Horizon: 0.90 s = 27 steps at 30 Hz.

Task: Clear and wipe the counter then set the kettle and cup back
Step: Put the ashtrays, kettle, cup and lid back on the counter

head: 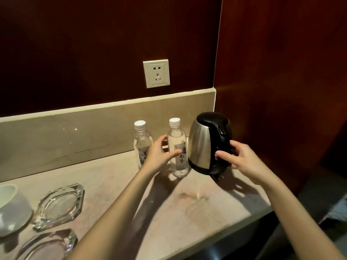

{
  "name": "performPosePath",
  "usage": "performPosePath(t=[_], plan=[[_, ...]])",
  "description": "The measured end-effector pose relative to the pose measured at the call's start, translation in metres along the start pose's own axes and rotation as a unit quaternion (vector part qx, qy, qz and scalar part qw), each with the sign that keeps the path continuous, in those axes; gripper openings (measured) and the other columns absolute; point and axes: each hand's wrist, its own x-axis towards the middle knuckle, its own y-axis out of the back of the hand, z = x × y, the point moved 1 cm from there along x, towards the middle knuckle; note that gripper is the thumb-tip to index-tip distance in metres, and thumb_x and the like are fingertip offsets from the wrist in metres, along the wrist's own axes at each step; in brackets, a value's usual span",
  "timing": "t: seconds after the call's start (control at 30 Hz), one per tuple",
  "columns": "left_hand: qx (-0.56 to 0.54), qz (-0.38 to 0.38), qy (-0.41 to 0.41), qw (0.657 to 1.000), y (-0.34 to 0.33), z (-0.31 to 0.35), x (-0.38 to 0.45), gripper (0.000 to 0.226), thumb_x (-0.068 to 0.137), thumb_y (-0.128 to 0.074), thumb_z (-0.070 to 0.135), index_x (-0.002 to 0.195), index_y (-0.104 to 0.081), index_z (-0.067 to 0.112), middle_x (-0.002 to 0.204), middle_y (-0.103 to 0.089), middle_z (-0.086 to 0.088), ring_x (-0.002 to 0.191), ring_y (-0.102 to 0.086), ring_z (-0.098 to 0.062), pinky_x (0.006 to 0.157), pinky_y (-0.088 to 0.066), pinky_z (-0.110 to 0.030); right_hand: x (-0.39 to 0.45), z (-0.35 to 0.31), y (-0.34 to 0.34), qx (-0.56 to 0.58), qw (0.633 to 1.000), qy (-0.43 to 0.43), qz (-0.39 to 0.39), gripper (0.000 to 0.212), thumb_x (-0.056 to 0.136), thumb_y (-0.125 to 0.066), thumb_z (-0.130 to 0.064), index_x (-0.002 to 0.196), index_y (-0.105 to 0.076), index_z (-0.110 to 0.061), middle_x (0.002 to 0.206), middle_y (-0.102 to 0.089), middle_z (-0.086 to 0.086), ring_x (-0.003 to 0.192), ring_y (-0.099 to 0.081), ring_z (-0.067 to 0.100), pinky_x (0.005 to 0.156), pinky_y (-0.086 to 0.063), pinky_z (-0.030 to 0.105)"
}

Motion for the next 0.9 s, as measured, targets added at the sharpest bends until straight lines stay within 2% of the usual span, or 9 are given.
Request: performPosePath(t=[0.2, 0.37, 0.5, 0.6, 0.63, 0.7, 0.8, 0.9], plan=[[-0.002, -0.002, 0.007, 1.000, 0.002, 0.000, -0.001, 0.063, 0.073, -0.081, 0.022, 0.128, -0.051, 0.015, 0.118, -0.060, 0.002, 0.109, -0.060, -0.020, 0.092, -0.052, -0.047, -0.017, 0.001, 0.001, 0.016, 1.000, 0.010, -0.015, 0.025, 0.085, -0.066, -0.014, 0.110, -0.064, -0.018, 0.101, -0.071, 0.003, 0.090, -0.069, 0.009, 0.067, -0.057, 0.023], [0.002, -0.008, -0.014, 1.000, -0.003, 0.000, -0.001, 0.071, 0.069, -0.084, 0.015, 0.131, -0.050, 0.011, 0.124, -0.061, -0.006, 0.111, -0.059, -0.015, 0.097, -0.050, -0.035, -0.041, 0.000, 0.003, -0.001, 0.999, 0.029, -0.029, 0.031, 0.083, -0.067, -0.019, 0.113, -0.063, -0.023, 0.105, -0.070, -0.004, 0.096, -0.067, 0.005, 0.066, -0.056, 0.020], [0.003, -0.024, -0.005, 1.000, -0.001, 0.000, -0.003, 0.082, 0.067, -0.085, 0.015, 0.137, -0.043, 0.013, 0.129, -0.058, -0.005, 0.112, -0.059, -0.015, 0.098, -0.049, -0.036, -0.058, -0.004, -0.001, -0.022, 0.998, 0.052, -0.030, 0.040, 0.076, -0.067, -0.031, 0.115, -0.062, -0.024, 0.105, -0.070, -0.013, 0.100, -0.066, 0.005, 0.077, -0.058, 0.026], [0.014, -0.030, 0.003, 0.999, 0.009, 0.003, -0.011, 0.092, 0.069, -0.084, 0.021, 0.145, -0.034, 0.014, 0.131, -0.054, 0.000, 0.116, -0.056, -0.014, 0.100, -0.046, -0.034, -0.070, -0.004, -0.006, -0.032, 0.997, 0.061, -0.033, 0.049, 0.076, -0.071, -0.047, 0.118, -0.062, -0.024, 0.110, -0.069, -0.011, 0.105, -0.065, 0.007, 0.084, -0.057, 0.031], [0.015, -0.030, 0.001, 0.999, 0.015, 0.003, -0.016, 0.089, 0.069, -0.084, 0.021, 0.143, -0.035, 0.015, 0.130, -0.054, 0.000, 0.116, -0.056, -0.014, 0.100, -0.046, -0.034, -0.075, -0.004, -0.008, -0.031, 0.997, 0.063, -0.035, 0.050, 0.075, -0.071, -0.050, 0.117, -0.063, -0.024, 0.109, -0.070, -0.010, 0.104, -0.065, 0.007, 0.084, -0.057, 0.032], [0.007, -0.039, 0.000, 0.999, 0.028, 0.001, -0.028, 0.079, 0.069, -0.084, 0.019, 0.137, -0.043, 0.017, 0.128, -0.057, -0.002, 0.114, -0.058, -0.015, 0.099, -0.048, -0.036, -0.085, -0.006, -0.012, -0.027, 0.996, 0.065, -0.046, 0.043, 0.077, -0.071, -0.043, 0.115, -0.064, -0.022, 0.107, -0.071, -0.009, 0.103, -0.066, 0.008, 0.087, -0.055, 0.032], [-0.005, -0.077, 0.005, 0.997, 0.046, -0.001, -0.048, 0.058, 0.072, -0.082, 0.014, 0.122, -0.054, 0.019, 0.121, -0.060, -0.005, 0.110, -0.062, -0.019, 0.093, -0.052, -0.033, -0.102, -0.012, -0.022, -0.028, 0.995, 0.073, -0.066, 0.037, 0.077, -0.069, -0.030, 0.113, -0.066, -0.020, 0.106, -0.072, -0.010, 0.104, -0.065, 0.005, 0.088, -0.052, 0.021], [0.020, -0.101, 0.005, 0.995, 0.066, -0.002, -0.062, 0.045, 0.076, -0.078, 0.007, 0.115, -0.059, 0.017, 0.114, -0.064, -0.004, 0.108, -0.063, -0.019, 0.092, -0.053, -0.032, -0.117, -0.022, -0.039, -0.008, 0.992, 0.081, -0.095, 0.032, 0.078, -0.073, -0.037, 0.107, -0.069, -0.025, 0.105, -0.072, -0.006, 0.102, -0.066, 0.007, 0.088, -0.053, 0.024]])
